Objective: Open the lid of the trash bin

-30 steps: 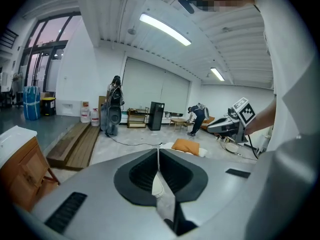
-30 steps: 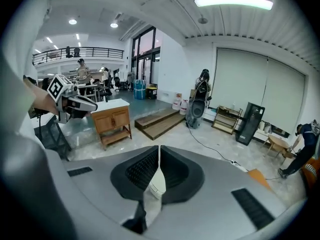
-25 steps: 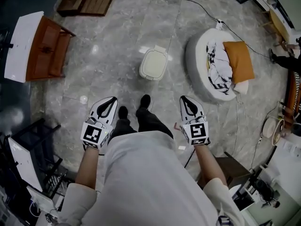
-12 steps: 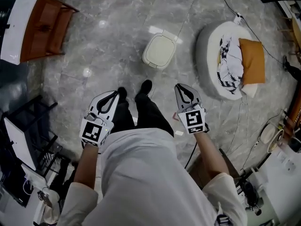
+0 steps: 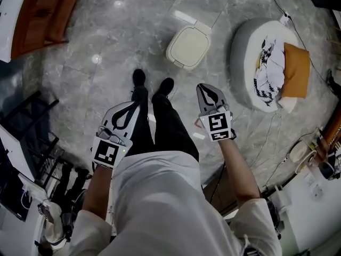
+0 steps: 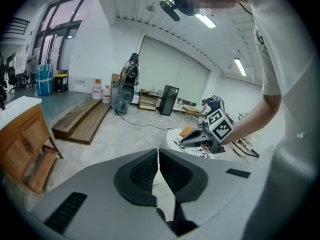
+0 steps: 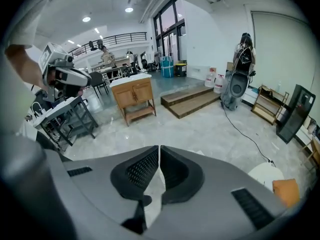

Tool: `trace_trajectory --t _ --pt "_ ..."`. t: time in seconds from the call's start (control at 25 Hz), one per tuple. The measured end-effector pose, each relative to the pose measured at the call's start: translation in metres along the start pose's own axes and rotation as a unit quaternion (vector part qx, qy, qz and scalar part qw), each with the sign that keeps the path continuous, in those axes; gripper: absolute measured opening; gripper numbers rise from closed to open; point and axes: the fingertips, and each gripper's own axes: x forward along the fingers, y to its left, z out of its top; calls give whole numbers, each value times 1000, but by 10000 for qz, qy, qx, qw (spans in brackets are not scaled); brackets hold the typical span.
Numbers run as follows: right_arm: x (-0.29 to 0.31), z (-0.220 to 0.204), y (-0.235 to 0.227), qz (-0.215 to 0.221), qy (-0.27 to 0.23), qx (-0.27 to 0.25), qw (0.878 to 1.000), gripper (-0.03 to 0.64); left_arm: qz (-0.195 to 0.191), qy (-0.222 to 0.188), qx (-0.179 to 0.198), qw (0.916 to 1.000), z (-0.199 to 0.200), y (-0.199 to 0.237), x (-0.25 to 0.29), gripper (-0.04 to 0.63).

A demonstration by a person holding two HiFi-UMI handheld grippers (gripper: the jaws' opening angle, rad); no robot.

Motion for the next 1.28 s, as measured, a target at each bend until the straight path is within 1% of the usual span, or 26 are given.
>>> trace_trajectory --t 0.12,0.32,0.4,0.48,0.52,0.56,0.68,0.8,0.92,0.96,1.04,1.2,1.28 --pt "22 -13 -2 15 167 106 9998 34 -37 113 -92 9999 -17 8 10 20" --pt "57 -38 1 84 426 158 9989 34 -37 175 -289 9994 -42 22 26 20" --pt "71 -46 2 100 493 154 9986 34 -102 185 -163 9996 -50 28 34 20" --pt "83 -54 2 102 559 171 9982 34 -209 192 86 9996 -56 32 41 20" --pt "88 -58 2 96 592 186 9980 34 -245 199 154 9994 -59 34 44 20" --pt "94 -61 1 85 623 202 9978 34 -249 214 122 9994 -63 37 47 20" --pt "115 -70 -3 1 692 247 9973 34 -107 296 -344 9989 -80 50 55 20" --pt "135 -82 -5 -61 778 274 9966 34 -80 369 -473 9982 -100 59 65 20" --pt "156 -101 -6 -74 897 376 9952 34 -11 397 -830 9958 -119 67 77 20" --pt "162 -107 -6 -85 937 433 9946 34 1 417 -877 9953 -125 69 80 20" --pt "172 -119 -7 -123 1006 535 9934 34 -16 480 -836 9953 -135 70 86 20" --pt "192 -136 -7 -161 1098 595 9920 34 -177 530 -558 9969 -152 71 101 20" --pt "200 -146 -9 -188 1142 553 9917 34 -230 544 -559 9967 -160 70 108 20"
